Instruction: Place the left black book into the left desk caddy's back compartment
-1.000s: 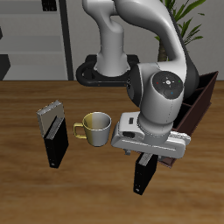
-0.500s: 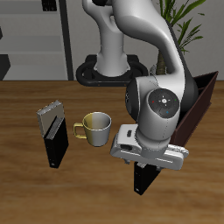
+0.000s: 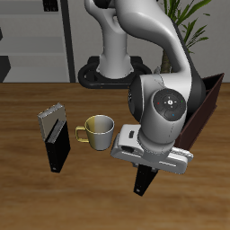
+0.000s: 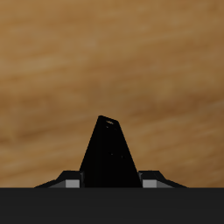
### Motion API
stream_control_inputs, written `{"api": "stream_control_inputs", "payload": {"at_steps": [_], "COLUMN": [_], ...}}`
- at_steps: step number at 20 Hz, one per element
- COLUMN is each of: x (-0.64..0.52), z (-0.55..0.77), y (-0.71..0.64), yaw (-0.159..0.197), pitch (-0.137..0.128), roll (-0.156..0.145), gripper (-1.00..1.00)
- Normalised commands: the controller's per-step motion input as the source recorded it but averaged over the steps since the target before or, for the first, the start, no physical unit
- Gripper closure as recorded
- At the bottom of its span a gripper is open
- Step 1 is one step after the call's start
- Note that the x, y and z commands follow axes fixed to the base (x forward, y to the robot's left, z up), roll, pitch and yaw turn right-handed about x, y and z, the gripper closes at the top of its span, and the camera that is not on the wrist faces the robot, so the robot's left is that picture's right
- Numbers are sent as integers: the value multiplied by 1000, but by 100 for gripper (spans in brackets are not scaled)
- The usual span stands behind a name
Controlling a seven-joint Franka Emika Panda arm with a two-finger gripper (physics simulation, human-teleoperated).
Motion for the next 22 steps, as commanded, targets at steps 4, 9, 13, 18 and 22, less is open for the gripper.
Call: {"api": "stream_control_inputs", "payload": {"at_steps": [4, 9, 13, 18, 22], "x": [-205, -247, -237, -330, -368], "z": [654, 687, 513, 578, 565], "y": [-162, -150, -110, -100, -45], "yaw": [13, 14, 7, 9, 23], "pitch": [-82, -82, -46, -72, -67], "roll": [-27, -24, -12, -15, -1], "gripper": [100, 100, 100, 100, 100]}}
